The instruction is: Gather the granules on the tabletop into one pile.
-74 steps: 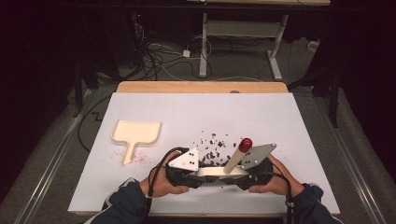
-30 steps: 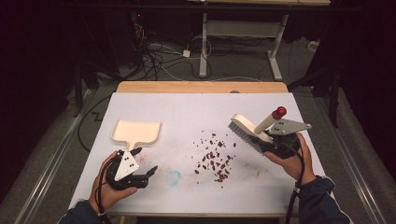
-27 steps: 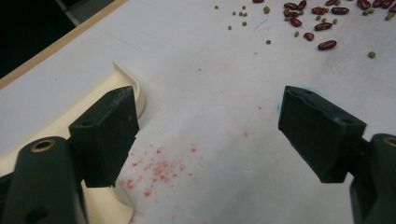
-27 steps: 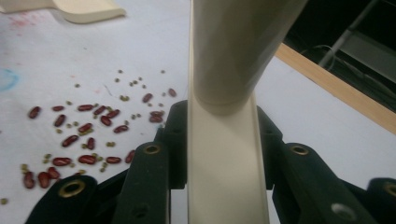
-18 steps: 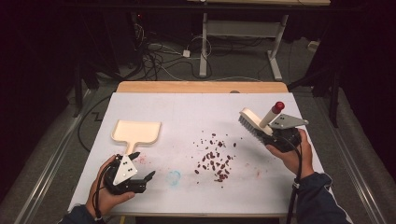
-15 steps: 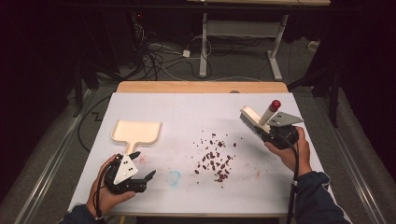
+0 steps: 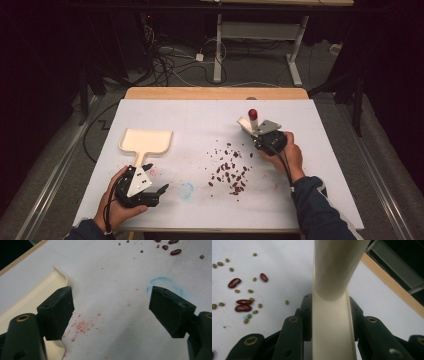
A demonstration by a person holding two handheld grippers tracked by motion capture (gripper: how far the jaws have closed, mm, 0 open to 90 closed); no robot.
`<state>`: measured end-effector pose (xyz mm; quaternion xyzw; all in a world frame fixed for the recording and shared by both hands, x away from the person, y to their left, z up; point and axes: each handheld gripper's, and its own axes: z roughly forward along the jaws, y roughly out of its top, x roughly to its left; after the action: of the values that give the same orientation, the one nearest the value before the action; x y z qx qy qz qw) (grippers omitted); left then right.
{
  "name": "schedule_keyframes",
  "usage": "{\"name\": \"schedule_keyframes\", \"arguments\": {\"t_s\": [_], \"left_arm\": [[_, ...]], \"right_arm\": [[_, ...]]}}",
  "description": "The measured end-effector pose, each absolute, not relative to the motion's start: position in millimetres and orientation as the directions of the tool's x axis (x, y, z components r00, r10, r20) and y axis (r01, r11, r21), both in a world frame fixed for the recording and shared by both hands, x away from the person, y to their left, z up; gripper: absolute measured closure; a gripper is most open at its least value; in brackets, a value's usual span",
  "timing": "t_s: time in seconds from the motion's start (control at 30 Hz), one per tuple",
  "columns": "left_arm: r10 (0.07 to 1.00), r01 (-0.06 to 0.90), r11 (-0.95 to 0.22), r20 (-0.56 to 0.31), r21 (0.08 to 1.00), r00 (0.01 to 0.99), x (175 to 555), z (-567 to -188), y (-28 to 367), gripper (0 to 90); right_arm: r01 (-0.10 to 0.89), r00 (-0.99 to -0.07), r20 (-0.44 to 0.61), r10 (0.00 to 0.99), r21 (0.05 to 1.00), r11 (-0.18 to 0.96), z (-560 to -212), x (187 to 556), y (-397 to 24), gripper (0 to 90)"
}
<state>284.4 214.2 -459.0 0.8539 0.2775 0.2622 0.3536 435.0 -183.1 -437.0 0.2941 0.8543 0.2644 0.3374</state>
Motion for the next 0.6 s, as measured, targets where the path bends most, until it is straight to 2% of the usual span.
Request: {"name": "schedule_keyframes", "arguments": {"t_s": [0.2,0.6], "left_arm": [[0.657,0.286,-0.602,0.259,0.745,0.708,284.4,-459.4,214.5,19.3],[0.649,0.283,-0.611,0.263,0.74,0.714,283.2,-458.4,214.3,19.3]], "right_arm": [[0.279,-0.652,-0.432,0.623,0.628,0.727,-443.1,424.2,-158.3,67.3],[0.166,-0.791,-0.364,0.492,0.646,0.745,-440.9,383.5,-129.4,67.2]]}}
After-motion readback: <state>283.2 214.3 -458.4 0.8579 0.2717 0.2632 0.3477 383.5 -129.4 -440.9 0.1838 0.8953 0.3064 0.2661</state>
